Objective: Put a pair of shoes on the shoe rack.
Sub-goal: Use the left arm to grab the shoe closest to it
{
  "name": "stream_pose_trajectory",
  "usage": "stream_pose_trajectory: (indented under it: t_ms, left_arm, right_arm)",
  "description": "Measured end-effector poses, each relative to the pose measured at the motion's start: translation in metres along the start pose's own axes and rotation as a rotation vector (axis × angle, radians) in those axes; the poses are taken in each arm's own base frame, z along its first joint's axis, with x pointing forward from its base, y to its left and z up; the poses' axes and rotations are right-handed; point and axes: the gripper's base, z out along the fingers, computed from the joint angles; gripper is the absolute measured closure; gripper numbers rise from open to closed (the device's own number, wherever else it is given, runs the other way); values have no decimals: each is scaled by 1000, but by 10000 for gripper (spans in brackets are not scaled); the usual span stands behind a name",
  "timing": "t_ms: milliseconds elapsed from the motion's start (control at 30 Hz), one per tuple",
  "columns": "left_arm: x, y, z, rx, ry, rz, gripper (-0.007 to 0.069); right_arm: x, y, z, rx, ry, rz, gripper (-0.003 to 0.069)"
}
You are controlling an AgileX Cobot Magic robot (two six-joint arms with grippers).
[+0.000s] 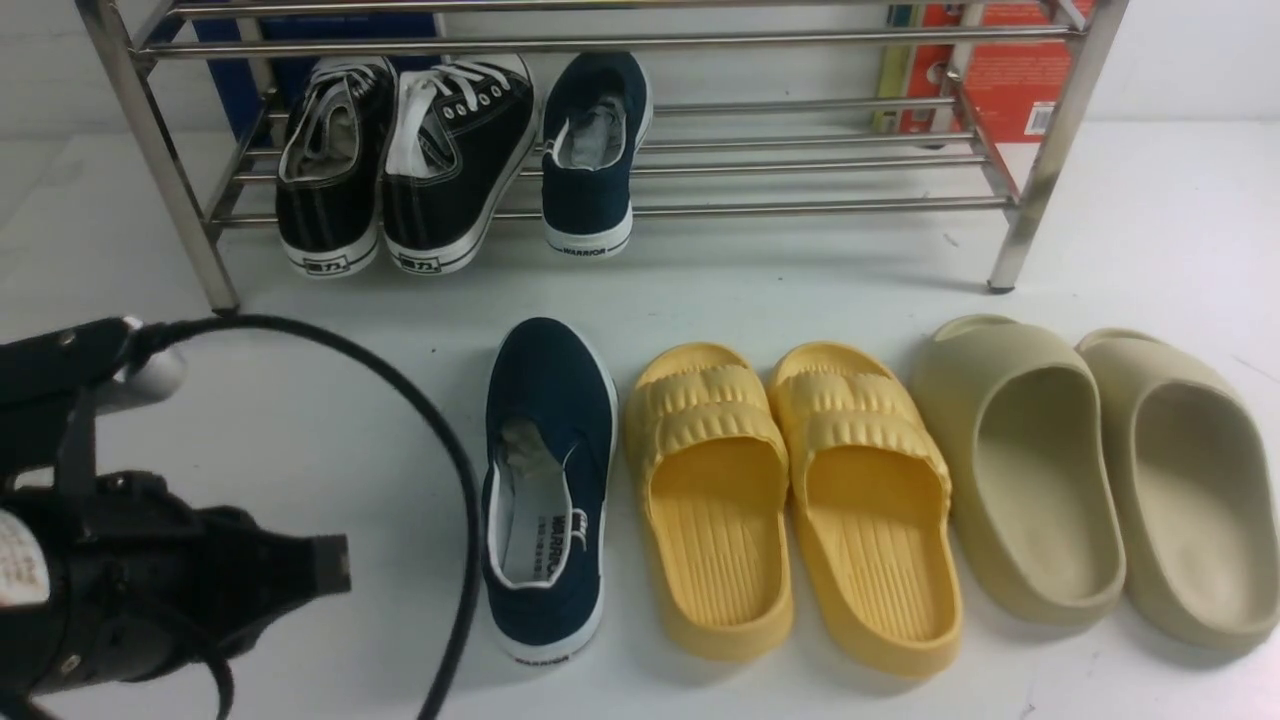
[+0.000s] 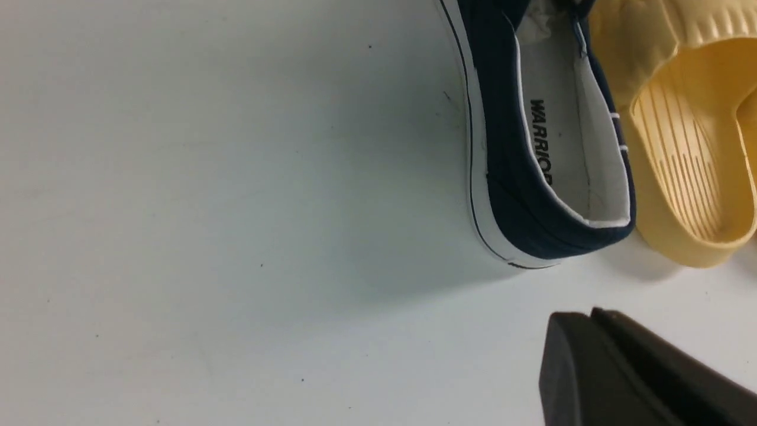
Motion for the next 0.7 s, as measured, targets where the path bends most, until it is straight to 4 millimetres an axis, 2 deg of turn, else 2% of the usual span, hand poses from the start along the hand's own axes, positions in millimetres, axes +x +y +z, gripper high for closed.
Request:
stream_pose_trajectory:
  t_ms: [133, 200, 233, 333, 500, 667, 700]
  left_arm:
    - [-17, -14, 6, 22, 86, 16, 627]
    - [-24, -27, 17, 50, 177, 63, 638]
    - [-24, -28, 17, 55, 179, 68, 638]
    - [-19, -56, 38, 93, 279, 143, 638]
    - [-14, -89, 57, 97, 337, 192, 636]
    - [-23, -102, 75, 69, 343, 218, 532]
    - [-25, -104, 80, 55, 344, 212, 473]
  right_arm:
    - [0, 0, 0, 0, 0, 0, 419]
    - [0, 0, 0, 0, 0, 0, 419]
    - [0, 0, 0, 0, 0, 0, 419]
    - [0, 0, 0, 0, 0, 0, 419]
    - [0, 0, 0, 0, 0, 0, 419]
    - [0, 0, 0, 0, 0, 0, 419]
    - [0, 0, 0, 0, 0, 0, 419]
